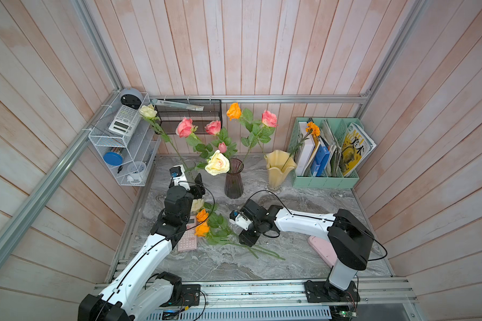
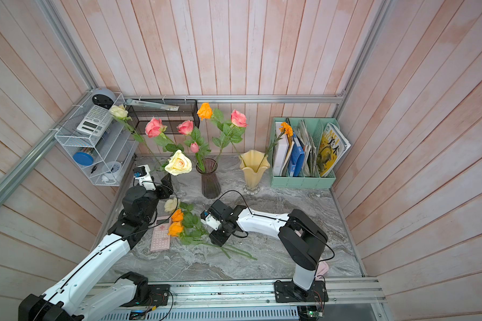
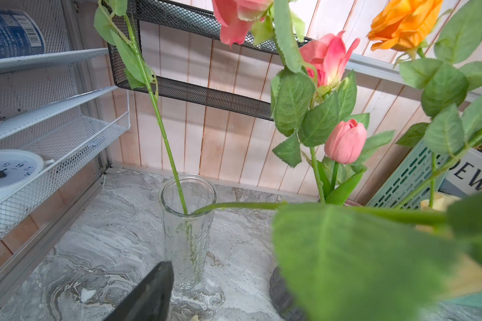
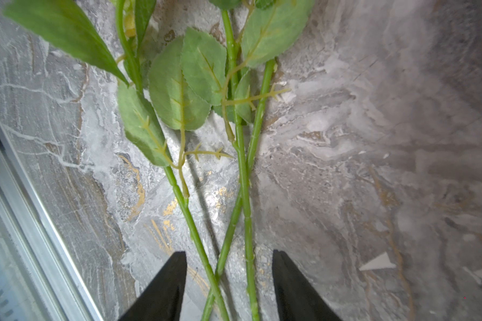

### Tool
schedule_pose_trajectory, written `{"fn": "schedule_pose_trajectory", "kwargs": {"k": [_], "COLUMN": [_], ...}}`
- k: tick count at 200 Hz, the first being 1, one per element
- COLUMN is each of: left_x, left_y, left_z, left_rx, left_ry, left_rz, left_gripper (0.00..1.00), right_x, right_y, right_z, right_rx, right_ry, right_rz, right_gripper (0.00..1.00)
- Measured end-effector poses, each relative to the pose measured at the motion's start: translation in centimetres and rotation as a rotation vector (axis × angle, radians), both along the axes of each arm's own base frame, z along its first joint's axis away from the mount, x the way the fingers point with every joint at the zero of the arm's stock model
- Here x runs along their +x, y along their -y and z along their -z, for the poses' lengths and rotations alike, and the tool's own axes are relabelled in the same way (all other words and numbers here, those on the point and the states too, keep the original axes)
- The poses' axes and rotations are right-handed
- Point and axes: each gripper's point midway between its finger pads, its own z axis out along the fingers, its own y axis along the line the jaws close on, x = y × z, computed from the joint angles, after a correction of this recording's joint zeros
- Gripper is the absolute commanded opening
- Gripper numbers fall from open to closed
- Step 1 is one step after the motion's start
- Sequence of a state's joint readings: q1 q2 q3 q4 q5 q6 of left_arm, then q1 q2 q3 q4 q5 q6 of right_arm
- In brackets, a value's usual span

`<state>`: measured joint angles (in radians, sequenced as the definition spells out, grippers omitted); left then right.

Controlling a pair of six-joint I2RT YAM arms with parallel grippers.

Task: Arrange the flowers in different vases according to their colors
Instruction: Adjust the flower at the center of the board.

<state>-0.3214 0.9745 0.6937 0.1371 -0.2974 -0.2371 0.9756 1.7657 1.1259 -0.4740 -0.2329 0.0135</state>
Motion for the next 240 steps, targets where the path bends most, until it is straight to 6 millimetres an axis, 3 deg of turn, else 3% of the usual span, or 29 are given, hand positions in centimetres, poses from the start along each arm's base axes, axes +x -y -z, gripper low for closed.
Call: {"fn": "schedule_pose_trajectory", "kwargs": {"k": [71, 101, 124, 154, 182, 214, 240], "left_x": [-3.7, -5.2, -6.2, -8.5, -10.2, -11.0, -11.3], "left_y": [-1.3, -0.4, 0.8, 3.1, 4.6, 4.8, 4.4], "left_z": [1.6, 2.5, 5.0, 8.4, 9.4, 10.6, 11.8], "left_rx": [-0.036, -0.057, -0.067, -0.047, -0.028, -0.028, -0.018], "left_ry": [-0.008, -0.025, -0.083, -0.155, -0.172, -0.184, -0.208], "left_rz": [-0.015, 0.02, 0.058, 0.125, 0.162, 0.15, 0.129], "left_gripper": [0.8, 0.76, 0.73, 0.7, 0.68, 0.66, 0.66], "right_x": [0.0, 0.1, 0.4, 0.5, 0.9, 1.2, 1.4], "right_y": [0.1, 0.0, -0.5, -0.9, -0.6, -0.5, -0.4], "right_z": [0.1, 0.3, 0.7, 1.4, 2.6, 3.1, 3.1], "right_rx": [-0.009, -0.024, -0.044, -0.079, -0.122, -0.145, -0.154], "right_ry": [0.004, -0.004, -0.002, 0.015, 0.021, 0.032, 0.043], "right_rz": [-0.01, -0.014, -0.017, -0.021, -0.004, 0.007, 0.016], "right_gripper": [0.54, 0.51, 0.49, 0.4, 0.32, 0.21, 0.04]}}
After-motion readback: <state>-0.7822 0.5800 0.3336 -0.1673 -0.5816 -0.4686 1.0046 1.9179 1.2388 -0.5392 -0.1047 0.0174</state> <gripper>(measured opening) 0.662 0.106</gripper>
